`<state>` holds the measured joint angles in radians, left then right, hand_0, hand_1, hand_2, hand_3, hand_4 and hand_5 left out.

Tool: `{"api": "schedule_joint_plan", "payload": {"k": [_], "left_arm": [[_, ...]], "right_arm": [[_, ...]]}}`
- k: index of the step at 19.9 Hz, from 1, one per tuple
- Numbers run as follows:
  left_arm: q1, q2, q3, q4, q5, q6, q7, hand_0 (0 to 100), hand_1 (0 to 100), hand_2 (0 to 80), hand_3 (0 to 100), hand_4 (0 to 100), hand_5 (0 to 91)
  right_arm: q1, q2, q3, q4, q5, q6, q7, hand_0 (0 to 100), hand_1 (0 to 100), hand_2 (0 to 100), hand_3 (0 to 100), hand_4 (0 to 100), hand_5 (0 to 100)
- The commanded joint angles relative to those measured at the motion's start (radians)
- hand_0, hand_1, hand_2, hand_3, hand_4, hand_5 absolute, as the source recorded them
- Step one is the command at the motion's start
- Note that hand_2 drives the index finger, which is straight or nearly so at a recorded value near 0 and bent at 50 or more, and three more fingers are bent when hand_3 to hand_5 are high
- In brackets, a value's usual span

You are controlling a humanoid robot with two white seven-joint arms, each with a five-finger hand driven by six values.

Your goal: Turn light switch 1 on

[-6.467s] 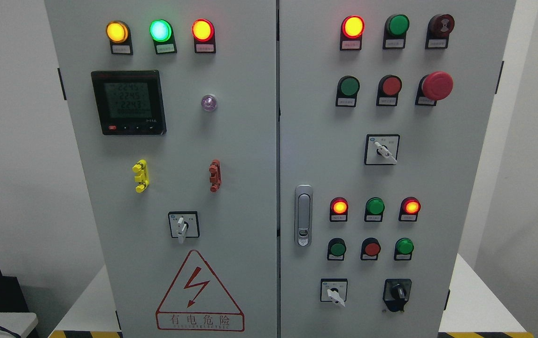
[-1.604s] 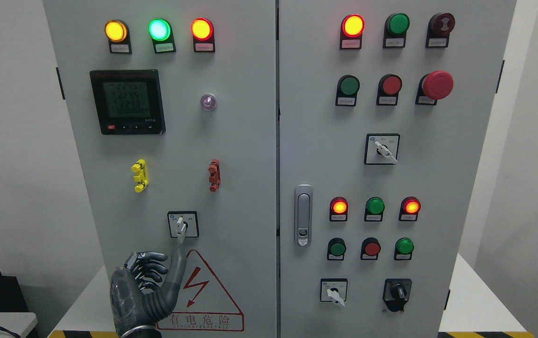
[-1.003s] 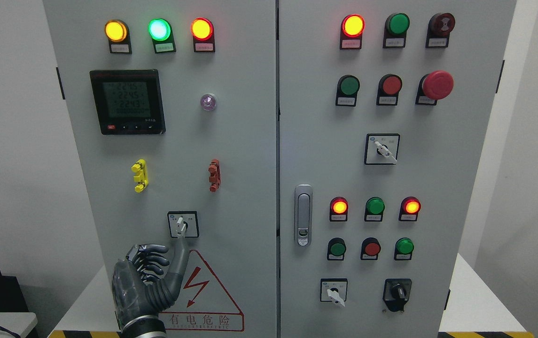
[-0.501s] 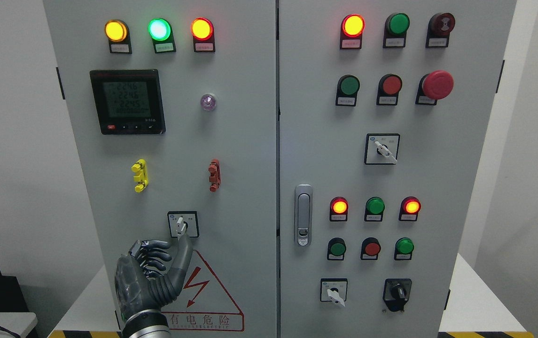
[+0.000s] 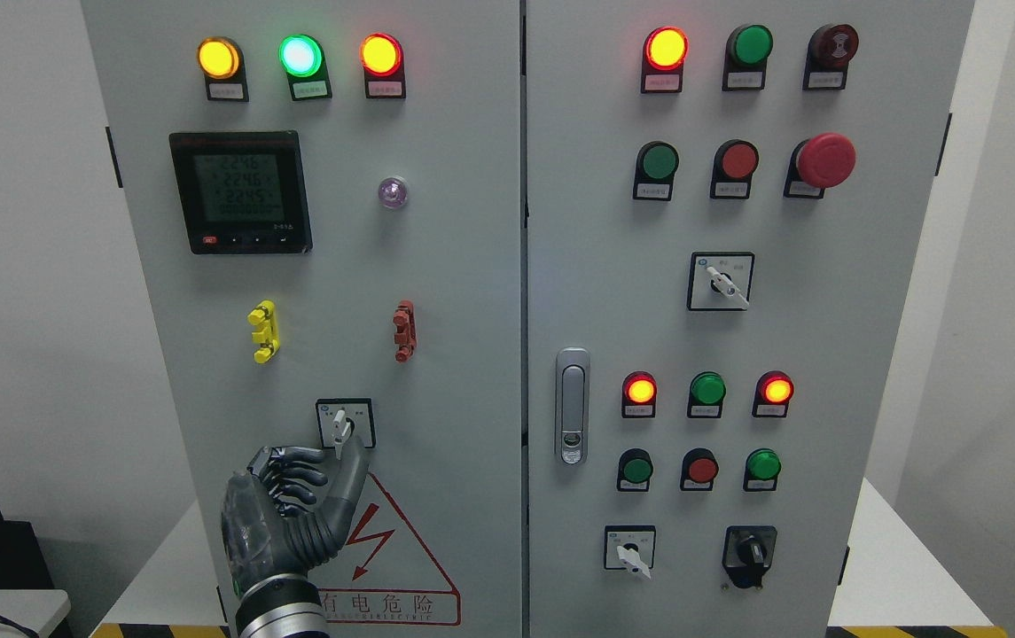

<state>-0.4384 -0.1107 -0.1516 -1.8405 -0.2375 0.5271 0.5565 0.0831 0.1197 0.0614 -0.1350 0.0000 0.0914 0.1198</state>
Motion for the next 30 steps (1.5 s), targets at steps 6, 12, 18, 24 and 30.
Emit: {"api": "schedule_joint_plan", "payload": {"k": [6,12,18,24,30], "left_arm": [[-0.025,-0.001,0.000,0.020,0.004,0.014,-0.001,10,61,55.6,76,82,75.2],[-0.033,0.000,0.000,0.032,0.006,0.016,-0.001,10,61,56.8,76,82,75.4],[-0.040,0.000,0.000,0.033,0.007,0.036,-0.001,11,59,57.2,76,82,75.7],[-0.051,0.000,0.000,0.033,0.007,0.037,-0.001,14,57,57.9,77,82,76.1],[-0.051,0.000,-0.002,0.032,0.007,0.047,-0.001,17,55,58.7,78,83,76.3]], "right_arm": [[0.000,0.000,0.000,0.000,-0.017,-0.001,0.000,12,39,0,0,0,0],[0.000,0.000,0.000,0.000,-0.017,-0.001,0.000,12,39,0,0,0,0],[0.000,0.000,0.000,0.000,-0.018,-0.001,0.000,12,39,0,0,0,0],[0.001,0.000,0.000,0.000,-0.017,-0.001,0.000,12,39,0,0,0,0],[0.000,0.000,0.000,0.000,-0.018,-0.001,0.000,12,39,0,0,0,0]]}}
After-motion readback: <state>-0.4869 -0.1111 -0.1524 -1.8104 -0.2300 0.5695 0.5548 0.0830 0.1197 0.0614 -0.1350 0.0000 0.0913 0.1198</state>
